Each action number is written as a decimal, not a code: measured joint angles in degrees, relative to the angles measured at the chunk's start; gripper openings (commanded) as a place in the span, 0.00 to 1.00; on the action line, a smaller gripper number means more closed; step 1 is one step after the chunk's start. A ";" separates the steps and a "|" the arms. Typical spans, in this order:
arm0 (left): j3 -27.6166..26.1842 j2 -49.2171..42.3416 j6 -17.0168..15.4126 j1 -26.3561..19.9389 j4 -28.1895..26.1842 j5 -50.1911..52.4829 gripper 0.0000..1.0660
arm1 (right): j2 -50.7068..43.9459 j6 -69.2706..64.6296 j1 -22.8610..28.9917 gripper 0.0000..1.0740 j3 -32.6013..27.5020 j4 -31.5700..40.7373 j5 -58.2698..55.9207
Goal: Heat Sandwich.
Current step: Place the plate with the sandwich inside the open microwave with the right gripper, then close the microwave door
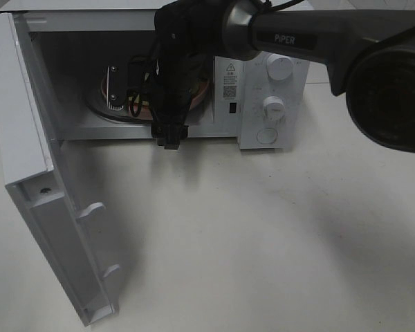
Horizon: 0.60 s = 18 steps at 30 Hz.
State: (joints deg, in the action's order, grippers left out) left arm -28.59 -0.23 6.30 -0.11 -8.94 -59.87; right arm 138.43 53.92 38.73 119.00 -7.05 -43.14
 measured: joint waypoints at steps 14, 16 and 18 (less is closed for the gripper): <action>0.00 0.00 0.00 0.00 0.00 0.00 0.95 | -7.22 -2.64 0.06 0.71 -10.20 -4.30 5.04; 0.00 0.00 0.00 0.00 0.00 0.00 0.95 | -8.77 -2.92 0.23 0.71 -12.89 -5.04 6.42; 0.00 0.00 0.00 0.00 0.00 0.00 0.95 | -9.40 -2.92 0.40 0.71 -14.04 -5.16 6.99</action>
State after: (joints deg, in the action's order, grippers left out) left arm -28.59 -0.23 6.30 -0.11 -8.94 -59.87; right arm 129.03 50.99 39.13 104.97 -12.20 -36.15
